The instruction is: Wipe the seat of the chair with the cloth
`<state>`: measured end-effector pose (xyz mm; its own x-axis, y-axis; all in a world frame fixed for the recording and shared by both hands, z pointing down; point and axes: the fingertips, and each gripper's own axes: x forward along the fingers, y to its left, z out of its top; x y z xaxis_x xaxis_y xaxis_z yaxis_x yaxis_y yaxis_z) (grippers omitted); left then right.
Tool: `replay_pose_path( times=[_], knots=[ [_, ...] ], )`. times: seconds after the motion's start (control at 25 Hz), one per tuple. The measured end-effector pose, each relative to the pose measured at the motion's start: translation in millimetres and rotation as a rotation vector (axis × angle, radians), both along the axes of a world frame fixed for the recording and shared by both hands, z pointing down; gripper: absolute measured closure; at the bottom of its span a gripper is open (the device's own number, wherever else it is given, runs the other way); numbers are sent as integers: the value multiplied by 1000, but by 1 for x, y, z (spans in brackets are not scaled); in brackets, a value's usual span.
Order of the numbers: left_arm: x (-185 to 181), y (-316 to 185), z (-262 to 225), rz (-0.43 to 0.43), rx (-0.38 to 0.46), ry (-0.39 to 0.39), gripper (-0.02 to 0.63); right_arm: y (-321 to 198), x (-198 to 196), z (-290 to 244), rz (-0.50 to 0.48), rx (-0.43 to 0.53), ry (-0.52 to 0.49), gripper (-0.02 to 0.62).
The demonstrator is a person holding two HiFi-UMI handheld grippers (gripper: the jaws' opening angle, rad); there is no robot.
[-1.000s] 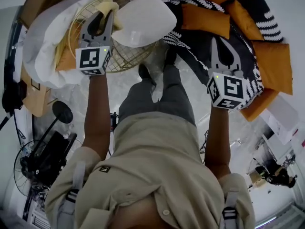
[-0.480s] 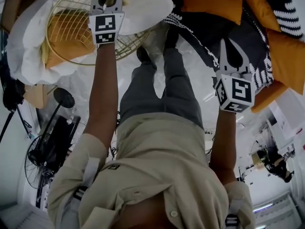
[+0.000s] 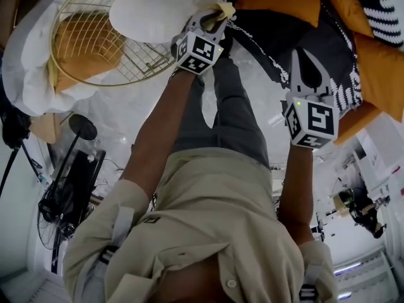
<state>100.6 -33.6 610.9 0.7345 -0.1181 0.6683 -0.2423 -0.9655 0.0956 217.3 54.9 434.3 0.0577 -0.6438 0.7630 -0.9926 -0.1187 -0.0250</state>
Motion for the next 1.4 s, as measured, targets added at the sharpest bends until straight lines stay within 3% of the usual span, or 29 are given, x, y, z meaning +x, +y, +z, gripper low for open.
replay_pose_path(
  times=[0.12, 0.24, 0.32, 0.52, 0.64, 0.76, 0.88, 1.04, 1.2, 1.4],
  knots=[
    [4, 4, -1, 7, -7, 8, 528, -1, -1, 0, 1, 0, -2, 568],
    [-12, -30, -6, -33, 33, 3, 528, -3, -3, 0, -1, 2, -5, 568],
    [-42, -77, -14, -121, 80, -5, 528, -4, -5, -1, -1, 3, -7, 568],
    [-163, -207, -53, -452, 217, -47, 528, -5, -6, -2, 1, 0, -8, 568],
    [-195, -238, -86, -502, 300, -62, 528, -7, -10, 0, -2, -2, -11, 568],
    [-202, -238, -85, -489, 309, -77, 528, -11, -14, 0, -9, -1, -11, 568],
    [-181, -218, -67, -436, 272, -69, 528, -13, -17, 1, -14, -1, -10, 568],
    [-122, -164, -32, -325, 169, -34, 528, -8, -17, 7, -7, -15, -12, 568],
    [-45, -72, 2, -135, 10, -1, 528, -4, -16, 10, -2, -22, -12, 568],
    [-2, -5, 16, 0, -91, 12, 528, -2, -10, 12, 11, -22, -10, 568]
  ],
)
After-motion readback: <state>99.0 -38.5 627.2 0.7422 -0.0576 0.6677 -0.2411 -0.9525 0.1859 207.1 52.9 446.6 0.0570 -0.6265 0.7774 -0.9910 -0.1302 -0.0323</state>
